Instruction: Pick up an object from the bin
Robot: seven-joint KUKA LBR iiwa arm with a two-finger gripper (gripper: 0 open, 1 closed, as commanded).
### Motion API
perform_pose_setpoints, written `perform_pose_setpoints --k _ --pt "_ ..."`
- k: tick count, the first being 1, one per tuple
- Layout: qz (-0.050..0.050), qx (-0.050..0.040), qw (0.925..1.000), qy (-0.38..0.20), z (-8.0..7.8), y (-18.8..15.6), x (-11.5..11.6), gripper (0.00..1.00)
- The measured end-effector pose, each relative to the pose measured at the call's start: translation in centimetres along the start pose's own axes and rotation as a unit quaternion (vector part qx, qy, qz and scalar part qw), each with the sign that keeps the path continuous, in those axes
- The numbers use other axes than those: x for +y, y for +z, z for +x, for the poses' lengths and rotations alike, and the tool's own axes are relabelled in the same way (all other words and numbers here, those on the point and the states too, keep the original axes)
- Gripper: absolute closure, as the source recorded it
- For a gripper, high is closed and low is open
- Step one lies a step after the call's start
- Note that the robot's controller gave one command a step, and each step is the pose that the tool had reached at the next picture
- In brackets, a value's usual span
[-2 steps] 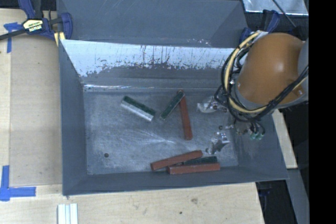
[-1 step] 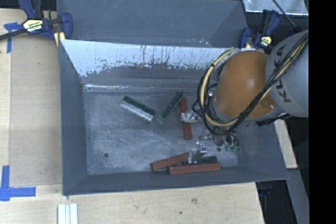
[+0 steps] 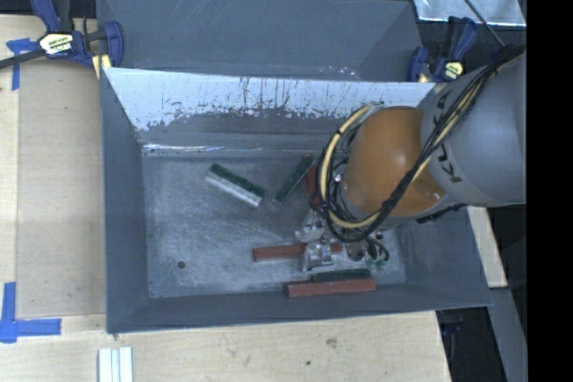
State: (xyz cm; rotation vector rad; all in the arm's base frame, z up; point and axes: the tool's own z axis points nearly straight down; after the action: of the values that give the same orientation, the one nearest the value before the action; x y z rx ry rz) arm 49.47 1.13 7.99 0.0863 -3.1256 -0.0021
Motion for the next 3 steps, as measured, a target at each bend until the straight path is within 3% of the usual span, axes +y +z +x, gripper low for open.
perform_pose_setpoints --k 1,2,3 --pt "0.000 0.0000 1.0000 0.000 0.0 0.0 0.0 1.00" --pt "0.001 -0.0102 0.9999 0.005 -1.0 -14.9 1.3 1.00" --pt "0.001 -0.0088 0.9999 0.005 -1.0 -14.8 1.3 1.00"
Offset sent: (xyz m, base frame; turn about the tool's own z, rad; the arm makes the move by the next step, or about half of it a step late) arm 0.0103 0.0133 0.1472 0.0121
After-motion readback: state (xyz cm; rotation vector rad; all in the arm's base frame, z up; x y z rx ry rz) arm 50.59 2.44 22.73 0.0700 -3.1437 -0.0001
